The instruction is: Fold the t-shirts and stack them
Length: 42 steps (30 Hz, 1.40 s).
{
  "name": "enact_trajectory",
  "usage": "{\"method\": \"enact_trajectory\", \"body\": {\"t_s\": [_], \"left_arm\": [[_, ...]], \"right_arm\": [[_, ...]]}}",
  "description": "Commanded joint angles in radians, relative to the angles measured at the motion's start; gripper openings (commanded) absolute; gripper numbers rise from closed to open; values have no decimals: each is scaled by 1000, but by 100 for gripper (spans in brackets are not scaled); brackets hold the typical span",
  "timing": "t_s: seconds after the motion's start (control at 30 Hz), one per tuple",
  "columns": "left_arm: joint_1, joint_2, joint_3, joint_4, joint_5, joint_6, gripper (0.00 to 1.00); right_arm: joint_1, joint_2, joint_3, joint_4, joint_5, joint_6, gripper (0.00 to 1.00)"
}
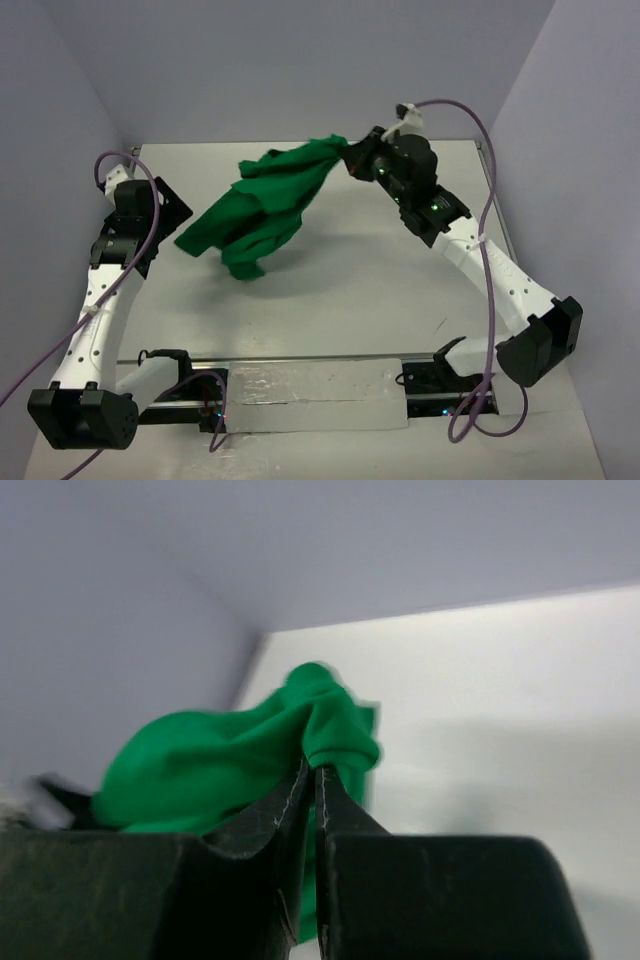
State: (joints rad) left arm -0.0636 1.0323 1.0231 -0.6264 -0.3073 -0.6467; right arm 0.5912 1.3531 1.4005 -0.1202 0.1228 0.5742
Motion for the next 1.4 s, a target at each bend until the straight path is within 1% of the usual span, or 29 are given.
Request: {"method": "enact_trajectory", "body": {"t_s": [0.0, 0.03, 0.1, 0.17, 0.23, 0.3, 0.37, 0.4, 0.43, 0.53, 0.6, 0.63, 0.7, 0.77, 0.8, 0.83, 0.87, 0.9, 0.93, 1.0, 1.13, 1.2, 1.27, 1.37], "left_arm": [[16, -18, 70, -9, 36, -9, 99], [16, -16, 71, -6, 48, -7, 100], [16, -11, 65, 10, 121, -2, 100], [16, -4, 49, 17, 153, 5, 100], [16, 0, 33, 16, 162, -1, 100], [16, 3, 5, 16, 173, -13, 99], [16, 1, -28, 15, 198, -33, 99], [15, -4, -41, 12, 206, -34, 98], [15, -10, -70, 13, 218, -49, 97], [-23, -51, -170, 45, 279, -108, 87], [-117, -73, -227, 50, 275, -169, 80], [-177, -80, -246, 43, 248, -221, 79], [-293, -86, -283, 30, 161, -364, 79], [-410, -75, -299, -2, 97, -468, 77], [-513, -65, -307, -15, 76, -515, 76], [-556, -45, -313, -56, 20, -565, 75], [-597, -37, -337, -77, -7, -666, 73], [-627, -29, -355, -92, -23, -715, 71], [-685, -23, -395, -106, -37, -799, 68], [-709, -36, -443, -95, -34, -873, 66], [-813, -75, -515, -103, -55, -1068, 66], [-838, -69, -522, -108, -55, -1111, 66], [-864, -28, -529, -109, -51, -1165, 66], [-881, 25, -524, -91, -57, -1184, 66]], "right_arm": [[-238, 23, -314, 80, -87, 140, 21], [-266, 37, -329, 82, -91, 141, 35], [-329, 109, -376, 42, -116, 142, 78], [-359, 136, -381, 0, -156, 138, 86], [-358, 101, -424, 19, -166, 122, 86], [-346, 24, -453, 31, -167, 89, 86], [-296, -15, -440, -8, -149, 27, 85], [-291, -24, -425, -29, -145, -7, 85], [-242, -25, -411, -49, -144, -46, 85], [-109, 9, -347, -181, 22, -152, 85], [-40, 26, -345, -219, 82, -173, 84], [-28, 27, -358, -215, 87, -169, 84], [-22, 31, -398, -199, 74, -157, 85], [-22, 35, -414, -197, 74, -146, 86], [-22, 38, -420, -197, 72, -143, 86], [-22, 38, -429, -200, 77, -136, 86], [-27, 38, -431, -203, 89, -132, 86], [-24, 35, -435, -203, 92, -131, 87], [-28, 28, -440, -201, 91, -126, 87], [-28, 29, -440, -197, 84, -125, 87], [-29, 40, -423, -211, 84, -124, 87], [-30, 38, -426, -210, 84, -123, 87], [-29, 41, -426, -210, 84, -121, 87], [-28, 49, -423, -211, 81, -117, 87]]}}
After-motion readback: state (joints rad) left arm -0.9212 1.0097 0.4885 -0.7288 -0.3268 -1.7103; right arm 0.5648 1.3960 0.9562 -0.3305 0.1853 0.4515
